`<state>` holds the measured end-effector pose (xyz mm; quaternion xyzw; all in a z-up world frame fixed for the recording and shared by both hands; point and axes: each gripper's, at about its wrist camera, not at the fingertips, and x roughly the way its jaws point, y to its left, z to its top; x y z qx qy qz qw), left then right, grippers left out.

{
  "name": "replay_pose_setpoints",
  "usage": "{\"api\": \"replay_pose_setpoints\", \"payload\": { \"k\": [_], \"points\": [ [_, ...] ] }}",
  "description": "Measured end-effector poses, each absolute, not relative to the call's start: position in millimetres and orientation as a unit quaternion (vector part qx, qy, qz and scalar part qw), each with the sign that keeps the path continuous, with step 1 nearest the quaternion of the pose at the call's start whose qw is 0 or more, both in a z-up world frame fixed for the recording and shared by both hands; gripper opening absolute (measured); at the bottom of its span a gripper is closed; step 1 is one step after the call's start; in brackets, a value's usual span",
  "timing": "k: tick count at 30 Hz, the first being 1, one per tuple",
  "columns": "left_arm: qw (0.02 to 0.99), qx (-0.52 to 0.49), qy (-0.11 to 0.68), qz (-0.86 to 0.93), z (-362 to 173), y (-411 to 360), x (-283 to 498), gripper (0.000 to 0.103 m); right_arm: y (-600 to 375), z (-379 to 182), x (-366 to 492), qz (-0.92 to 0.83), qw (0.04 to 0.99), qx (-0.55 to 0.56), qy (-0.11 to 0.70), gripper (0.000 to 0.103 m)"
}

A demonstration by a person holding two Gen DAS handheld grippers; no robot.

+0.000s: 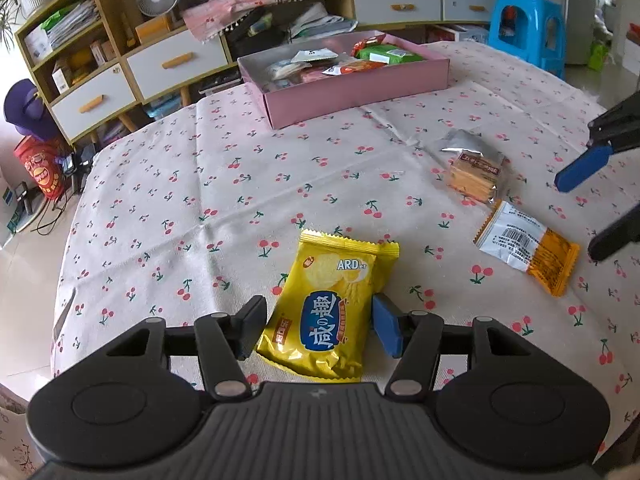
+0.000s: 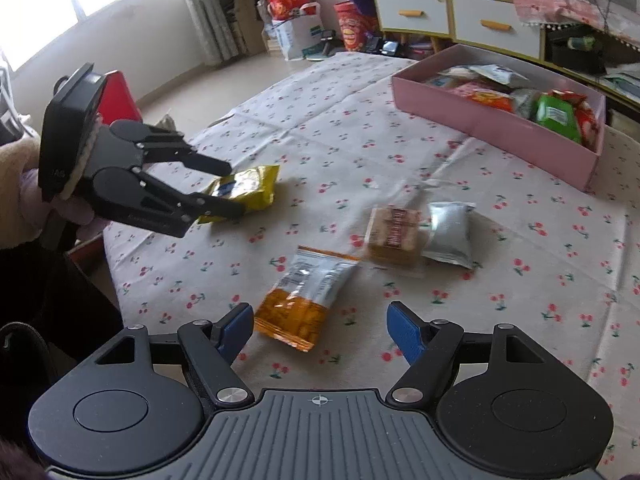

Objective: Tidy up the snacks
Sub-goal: 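Grasp yellow chip bag with left tool while right tool grasps orange wafer pack, then carry chip bag into pink box with left tool while right tool carries wafer pack there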

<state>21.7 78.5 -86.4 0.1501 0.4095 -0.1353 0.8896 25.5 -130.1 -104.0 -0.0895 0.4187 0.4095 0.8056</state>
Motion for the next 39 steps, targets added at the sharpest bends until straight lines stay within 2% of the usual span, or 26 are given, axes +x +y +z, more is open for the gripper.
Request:
{"api": "replay_pose_setpoints", "payload": {
  "k": [26,28,33,39],
  "points": [
    [0.884,0.124,0.431,-0.133,-91,86,30,0.060,-78,-129,13,0.376,0.818,-0.148,0.409,0.073],
    [0.884,0.124,0.431,-0.133,-91,85,30,0.058,-77,-129,12,0.373,0.821,-0.153,0.405,0.071],
    [0.886,0.126,0.427,-0.132,-90,85,29,0.055,-78,-127,15,0.371,0.822,-0.153,0.403,0.052],
    [0.889,0.124,0.421,-0.133,-87,84,30,0.054,-79,-125,15,0.370,0.824,-0.149,0.402,0.047]
  ]
}}
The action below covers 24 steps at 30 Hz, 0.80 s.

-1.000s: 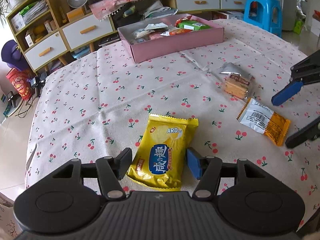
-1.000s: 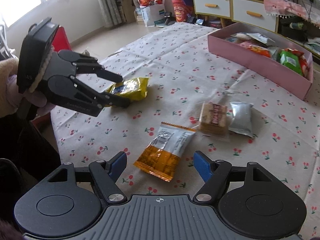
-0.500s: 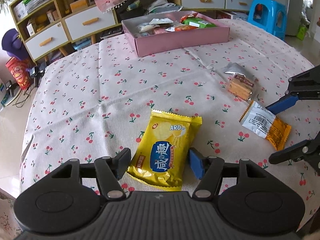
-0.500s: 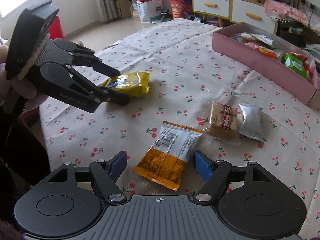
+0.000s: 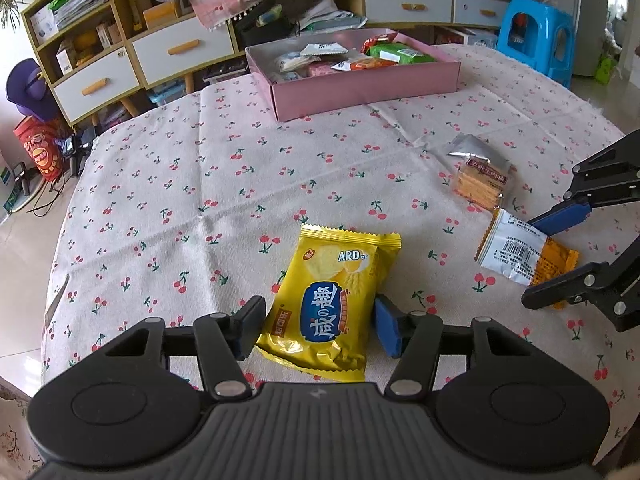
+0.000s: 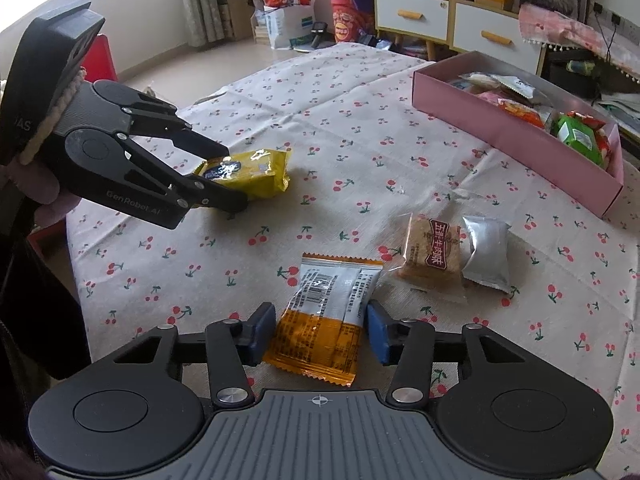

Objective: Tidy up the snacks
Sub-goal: 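Carry chip bag into pink box with left tool while right tool carries wafer pack there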

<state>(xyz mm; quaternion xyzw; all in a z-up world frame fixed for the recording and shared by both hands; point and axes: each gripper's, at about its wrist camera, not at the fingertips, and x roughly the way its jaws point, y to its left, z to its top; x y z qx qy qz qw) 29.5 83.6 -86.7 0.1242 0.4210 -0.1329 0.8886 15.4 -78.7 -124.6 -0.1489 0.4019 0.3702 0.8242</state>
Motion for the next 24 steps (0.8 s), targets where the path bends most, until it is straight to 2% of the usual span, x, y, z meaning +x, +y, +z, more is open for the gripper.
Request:
{"api": "replay_pose_setpoints", "payload": {
  "k": [24],
  "points": [
    [0.912,0.082,0.380,-0.130,-58,71,51,0.053,-95,-80,46,0.345,0.866,-0.086,0.350,0.046]
  ]
}}
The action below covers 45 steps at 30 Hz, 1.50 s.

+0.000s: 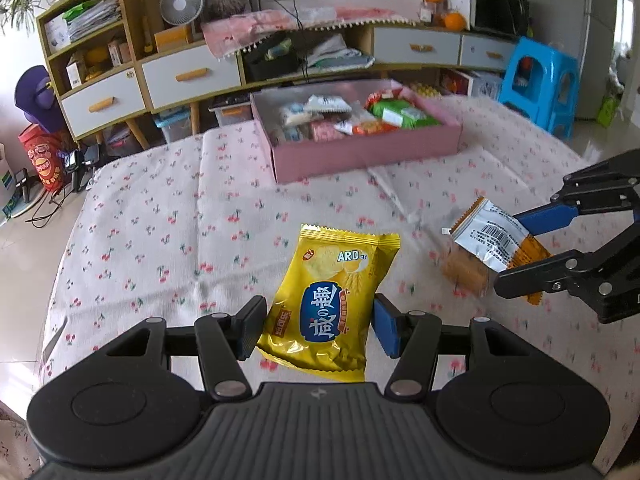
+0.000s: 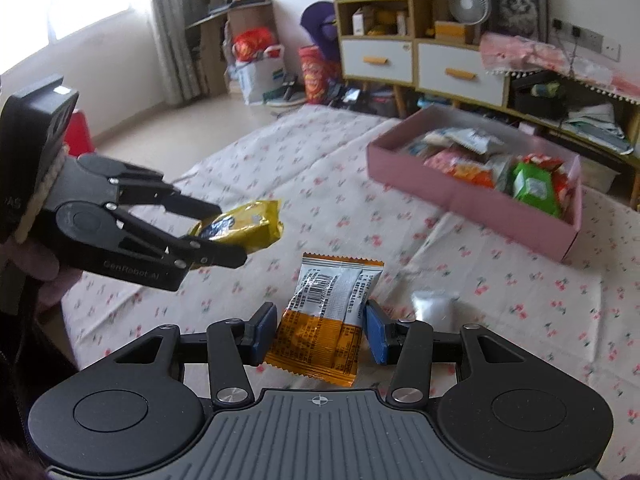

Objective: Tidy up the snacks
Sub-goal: 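Carry chip bag into pink box with left tool while right tool carries wafer pack there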

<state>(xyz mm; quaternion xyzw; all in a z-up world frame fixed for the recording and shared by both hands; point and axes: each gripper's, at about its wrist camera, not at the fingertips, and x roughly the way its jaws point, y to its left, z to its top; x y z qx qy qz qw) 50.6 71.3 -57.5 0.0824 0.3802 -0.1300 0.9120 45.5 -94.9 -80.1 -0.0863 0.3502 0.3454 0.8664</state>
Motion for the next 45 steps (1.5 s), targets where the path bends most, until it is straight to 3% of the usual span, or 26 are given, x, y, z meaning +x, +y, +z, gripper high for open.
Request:
{"api": "replay_pose_setpoints", "payload": {
  "k": [19,45],
  "points": [
    [0.928,0.031,0.349,-0.127,-21,37,98,0.053,-134,-53,105,0.268,0.909,-0.010,0.320,0.046],
    [0.938,-0.090,0.331,-0.044,-34,42,181,0.053,-150,-67,204,0.170,0.922,0.132,0.322,0.046]
  ]
}}
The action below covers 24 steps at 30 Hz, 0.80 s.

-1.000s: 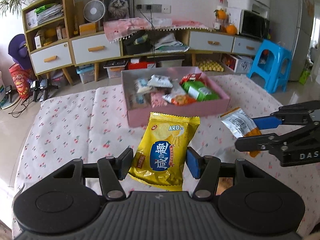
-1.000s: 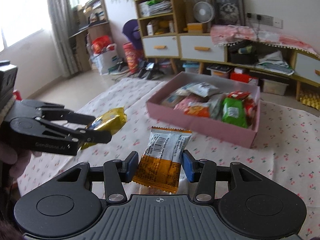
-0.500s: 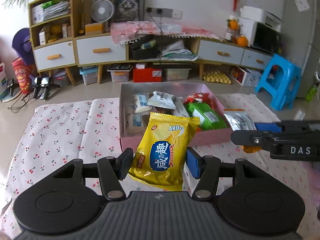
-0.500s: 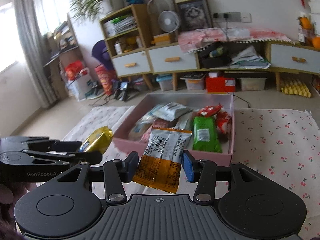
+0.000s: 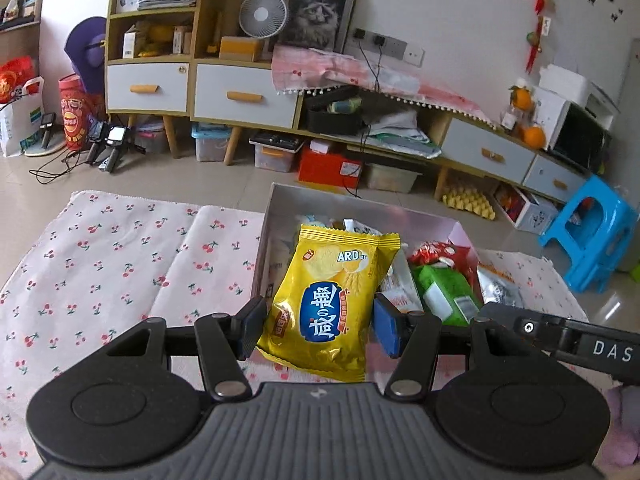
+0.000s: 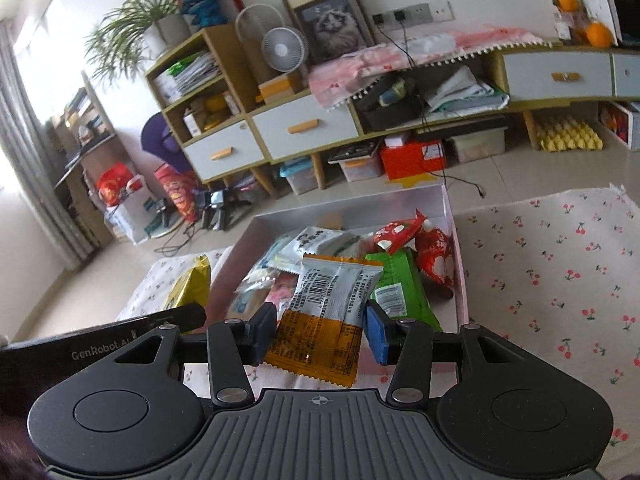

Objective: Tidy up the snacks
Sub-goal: 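Carry chip bag into pink box with left tool while right tool carries wafer pack there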

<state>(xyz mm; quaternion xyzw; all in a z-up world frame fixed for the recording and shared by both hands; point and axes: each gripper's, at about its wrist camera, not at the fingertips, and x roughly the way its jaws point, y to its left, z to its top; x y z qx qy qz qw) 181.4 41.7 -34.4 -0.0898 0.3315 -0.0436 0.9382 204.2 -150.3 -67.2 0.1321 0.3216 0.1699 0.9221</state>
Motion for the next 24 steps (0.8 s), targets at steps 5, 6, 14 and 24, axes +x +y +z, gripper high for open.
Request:
{"api": "replay_pose_setpoints", "payload": {
  "k": [5,6,14,24],
  "points": [
    [0.942,-0.109,0.317,-0.028,-39,41,189,0.053,-152,-73,217,0.157,0.916,0.182,0.321,0.046],
    [0.943,-0.108,0.313,-0.026,-41,41,190,0.053,-152,-74,219,0.155,0.915,0.192,0.319,0.046],
    [0.942,-0.122,0.313,-0.013,-46,51,201,0.053,-146,-82,233,0.146,0.913,0.227,0.307,0.047],
    [0.940,-0.119,0.319,-0.024,-49,48,205,0.055,-146,-90,237,0.141,0.911,0.234,0.310,0.053]
  ]
}}
